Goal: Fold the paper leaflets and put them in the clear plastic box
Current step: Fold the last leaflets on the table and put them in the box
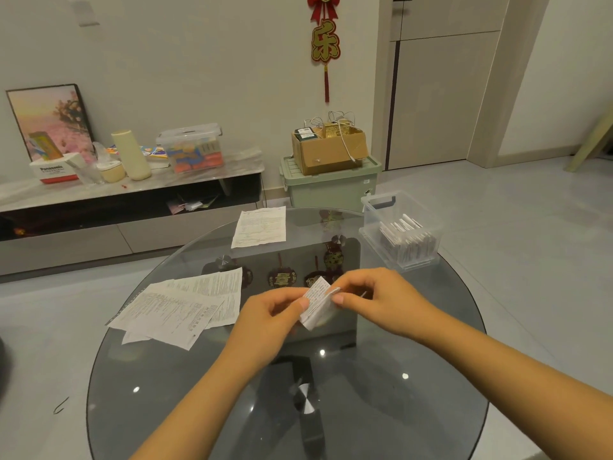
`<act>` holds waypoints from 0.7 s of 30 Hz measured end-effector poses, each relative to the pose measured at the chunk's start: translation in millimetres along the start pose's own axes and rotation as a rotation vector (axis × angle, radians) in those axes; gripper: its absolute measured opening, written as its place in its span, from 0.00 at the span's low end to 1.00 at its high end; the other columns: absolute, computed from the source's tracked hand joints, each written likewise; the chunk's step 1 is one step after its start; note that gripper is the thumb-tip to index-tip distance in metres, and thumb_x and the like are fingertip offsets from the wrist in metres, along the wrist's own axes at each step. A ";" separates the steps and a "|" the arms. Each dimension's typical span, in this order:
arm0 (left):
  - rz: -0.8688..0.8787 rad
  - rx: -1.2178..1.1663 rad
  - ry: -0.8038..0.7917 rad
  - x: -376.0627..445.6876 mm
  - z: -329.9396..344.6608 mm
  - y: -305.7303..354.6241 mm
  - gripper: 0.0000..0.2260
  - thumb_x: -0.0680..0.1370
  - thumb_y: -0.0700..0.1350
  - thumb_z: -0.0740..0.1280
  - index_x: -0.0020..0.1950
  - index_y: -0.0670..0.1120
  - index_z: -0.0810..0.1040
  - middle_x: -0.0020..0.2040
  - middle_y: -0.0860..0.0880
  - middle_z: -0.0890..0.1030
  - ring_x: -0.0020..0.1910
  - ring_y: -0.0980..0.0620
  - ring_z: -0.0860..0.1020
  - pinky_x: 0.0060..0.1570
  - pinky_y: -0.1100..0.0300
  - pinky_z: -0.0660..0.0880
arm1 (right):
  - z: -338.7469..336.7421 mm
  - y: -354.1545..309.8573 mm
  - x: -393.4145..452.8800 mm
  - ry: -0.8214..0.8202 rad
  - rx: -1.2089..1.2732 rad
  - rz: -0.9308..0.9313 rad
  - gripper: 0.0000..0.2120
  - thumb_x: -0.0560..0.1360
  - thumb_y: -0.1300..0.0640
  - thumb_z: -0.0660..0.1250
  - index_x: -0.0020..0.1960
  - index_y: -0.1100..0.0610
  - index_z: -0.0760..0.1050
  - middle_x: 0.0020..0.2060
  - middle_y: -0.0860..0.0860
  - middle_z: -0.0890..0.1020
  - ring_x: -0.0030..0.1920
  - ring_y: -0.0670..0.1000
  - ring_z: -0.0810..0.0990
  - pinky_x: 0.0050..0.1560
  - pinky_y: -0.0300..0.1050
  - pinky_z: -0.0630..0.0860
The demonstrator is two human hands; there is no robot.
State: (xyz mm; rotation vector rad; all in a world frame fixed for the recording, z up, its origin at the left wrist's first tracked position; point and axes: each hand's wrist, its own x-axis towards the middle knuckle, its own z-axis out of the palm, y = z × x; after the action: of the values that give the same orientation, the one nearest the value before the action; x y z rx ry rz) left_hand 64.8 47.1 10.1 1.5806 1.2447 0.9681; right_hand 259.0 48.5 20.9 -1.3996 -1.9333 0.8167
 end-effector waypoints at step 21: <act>-0.048 -0.003 0.037 22.6 6.8 22.6 0.11 0.79 0.43 0.64 0.52 0.57 0.82 0.39 0.55 0.83 0.32 0.65 0.75 0.33 0.72 0.71 | -8.8 -9.3 13.1 0.132 0.443 0.153 0.09 0.74 0.64 0.69 0.50 0.53 0.73 0.30 0.50 0.76 0.30 0.43 0.75 0.39 0.39 0.75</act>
State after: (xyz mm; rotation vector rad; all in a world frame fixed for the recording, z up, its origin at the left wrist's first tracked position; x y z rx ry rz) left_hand 82.2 65.5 30.7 1.5300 1.3000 0.9727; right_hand 257.1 59.9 35.1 -1.2984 -1.4458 1.1147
